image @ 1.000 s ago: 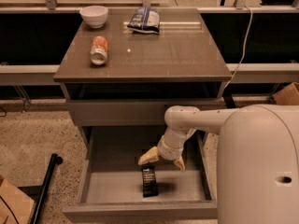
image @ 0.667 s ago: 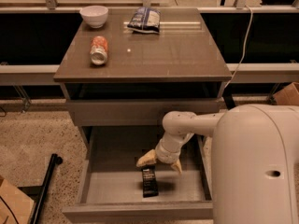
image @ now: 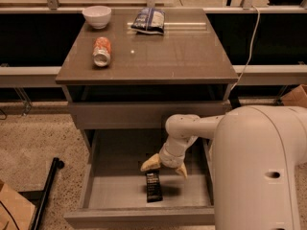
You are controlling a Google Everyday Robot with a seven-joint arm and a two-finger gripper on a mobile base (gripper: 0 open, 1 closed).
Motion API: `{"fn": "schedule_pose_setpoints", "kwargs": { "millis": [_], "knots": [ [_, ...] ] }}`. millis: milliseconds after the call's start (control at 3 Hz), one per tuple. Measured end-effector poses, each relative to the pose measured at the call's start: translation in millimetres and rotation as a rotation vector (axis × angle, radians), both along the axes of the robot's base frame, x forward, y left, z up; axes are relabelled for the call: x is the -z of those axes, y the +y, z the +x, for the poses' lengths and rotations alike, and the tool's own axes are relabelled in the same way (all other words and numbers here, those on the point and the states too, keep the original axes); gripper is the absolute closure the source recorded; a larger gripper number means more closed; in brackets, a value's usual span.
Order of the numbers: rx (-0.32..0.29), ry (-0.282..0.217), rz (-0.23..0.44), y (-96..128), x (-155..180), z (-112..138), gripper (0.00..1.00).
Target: Pick rxbar chocolate from middle drawer and place on counter
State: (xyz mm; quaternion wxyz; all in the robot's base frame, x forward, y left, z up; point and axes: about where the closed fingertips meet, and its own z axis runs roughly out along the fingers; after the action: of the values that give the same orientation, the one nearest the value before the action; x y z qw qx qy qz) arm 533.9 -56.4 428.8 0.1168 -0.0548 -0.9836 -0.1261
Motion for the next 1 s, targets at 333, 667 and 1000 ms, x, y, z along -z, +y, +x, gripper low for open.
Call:
{"fn": "schedule_pose_setpoints", "kwargs": {
  "millis": [333,667,1000],
  "knots": [
    [0.069,0.001,-0.007,10,12,4,0.0],
    [0.137,0.013,0.009,30,28,8,0.0],
    [0.148,0.029,0.014,43,37,6,0.0]
  ]
}}
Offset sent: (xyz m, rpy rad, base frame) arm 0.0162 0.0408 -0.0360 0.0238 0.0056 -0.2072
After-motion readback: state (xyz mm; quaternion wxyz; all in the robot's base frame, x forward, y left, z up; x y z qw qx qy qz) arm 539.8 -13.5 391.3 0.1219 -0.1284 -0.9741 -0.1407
